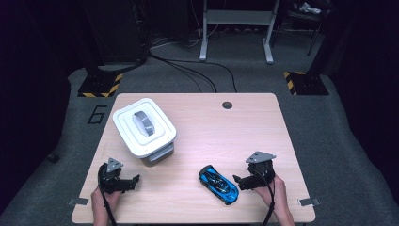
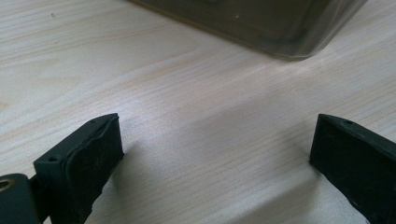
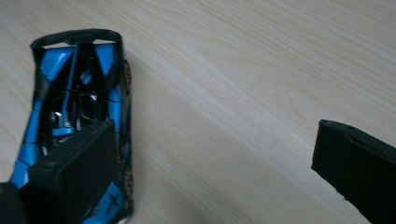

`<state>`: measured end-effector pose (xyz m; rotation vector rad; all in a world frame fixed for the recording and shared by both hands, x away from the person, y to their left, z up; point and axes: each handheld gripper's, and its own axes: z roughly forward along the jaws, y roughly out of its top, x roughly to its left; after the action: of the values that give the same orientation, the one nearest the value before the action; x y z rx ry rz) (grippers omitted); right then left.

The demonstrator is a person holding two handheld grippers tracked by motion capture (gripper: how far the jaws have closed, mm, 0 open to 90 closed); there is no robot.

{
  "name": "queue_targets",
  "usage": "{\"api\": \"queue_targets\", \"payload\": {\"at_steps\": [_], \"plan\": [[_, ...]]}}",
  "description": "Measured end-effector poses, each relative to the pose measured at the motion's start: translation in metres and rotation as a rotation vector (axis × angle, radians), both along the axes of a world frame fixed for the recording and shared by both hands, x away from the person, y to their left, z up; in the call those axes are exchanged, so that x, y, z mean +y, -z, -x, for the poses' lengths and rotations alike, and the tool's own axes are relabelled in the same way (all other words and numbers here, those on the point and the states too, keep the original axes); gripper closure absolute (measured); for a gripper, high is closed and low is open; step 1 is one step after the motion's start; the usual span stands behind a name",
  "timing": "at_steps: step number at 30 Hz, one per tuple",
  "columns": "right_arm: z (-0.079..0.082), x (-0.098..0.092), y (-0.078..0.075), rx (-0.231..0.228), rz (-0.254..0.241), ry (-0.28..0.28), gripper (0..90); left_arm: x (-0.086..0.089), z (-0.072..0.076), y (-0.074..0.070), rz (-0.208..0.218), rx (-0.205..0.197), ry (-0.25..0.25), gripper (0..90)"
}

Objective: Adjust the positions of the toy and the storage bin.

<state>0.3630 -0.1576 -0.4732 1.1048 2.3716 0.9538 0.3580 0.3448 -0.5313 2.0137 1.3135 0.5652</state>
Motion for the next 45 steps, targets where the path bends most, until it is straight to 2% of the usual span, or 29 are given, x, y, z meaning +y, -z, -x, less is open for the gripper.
{"api": "queue_targets", "payload": {"at_steps": [4, 6, 9, 14, 15, 17, 24, 25, 30, 40, 45], "plan": [[0.002, 0.01, -0.001, -0.004, 0.014, -0.028, 0.0, 0.0, 0.0, 0.0, 0.0, 0.007, 0.003, 3.0], [0.003, 0.018, -0.002, -0.004, 0.014, -0.061, 0.0, -0.001, 0.0, 0.0, -0.006, -0.017, 0.002, 3.2], [0.005, 0.028, -0.004, -0.001, 0.009, -0.084, 0.0, 0.0, 0.0, -0.001, -0.009, -0.004, 0.006, 3.1], [0.006, 0.041, -0.003, 0.016, 0.01, -0.126, 0.0, 0.0, 0.0, 0.0, -0.003, -0.012, 0.002, 3.2], [0.005, 0.043, -0.002, 0.005, 0.024, -0.15, 0.0, 0.0, 0.0, 0.0, -0.003, -0.013, 0.002, 3.2], [0.007, 0.05, -0.001, 0.021, 0.023, -0.162, 0.0, 0.0, 0.0, 0.0, -0.003, -0.012, 0.002, 3.2], [0.008, 0.069, 0.002, 0.037, 0.055, -0.225, 0.0, 0.0, 0.0, 0.0, -0.002, -0.009, 0.002, 3.2], [0.008, 0.071, 0.002, 0.035, 0.056, -0.233, 0.0, 0.0, 0.0, 0.0, 0.005, 0.008, 0.002, 3.2], [0.006, 0.082, 0.005, 0.054, 0.061, -0.249, 0.0, 0.0, 0.0, 0.0, 0.003, 0.008, 0.004, 3.2], [-0.007, 0.102, 0.014, 0.109, 0.033, -0.22, 1.4, 0.0, 0.0, 0.0, 0.003, 0.008, 0.005, 3.2], [-0.014, 0.113, 0.017, 0.124, 0.054, -0.216, 2.3, 0.001, 0.0, 0.0, 0.0, 0.007, 0.006, 3.2]]}}
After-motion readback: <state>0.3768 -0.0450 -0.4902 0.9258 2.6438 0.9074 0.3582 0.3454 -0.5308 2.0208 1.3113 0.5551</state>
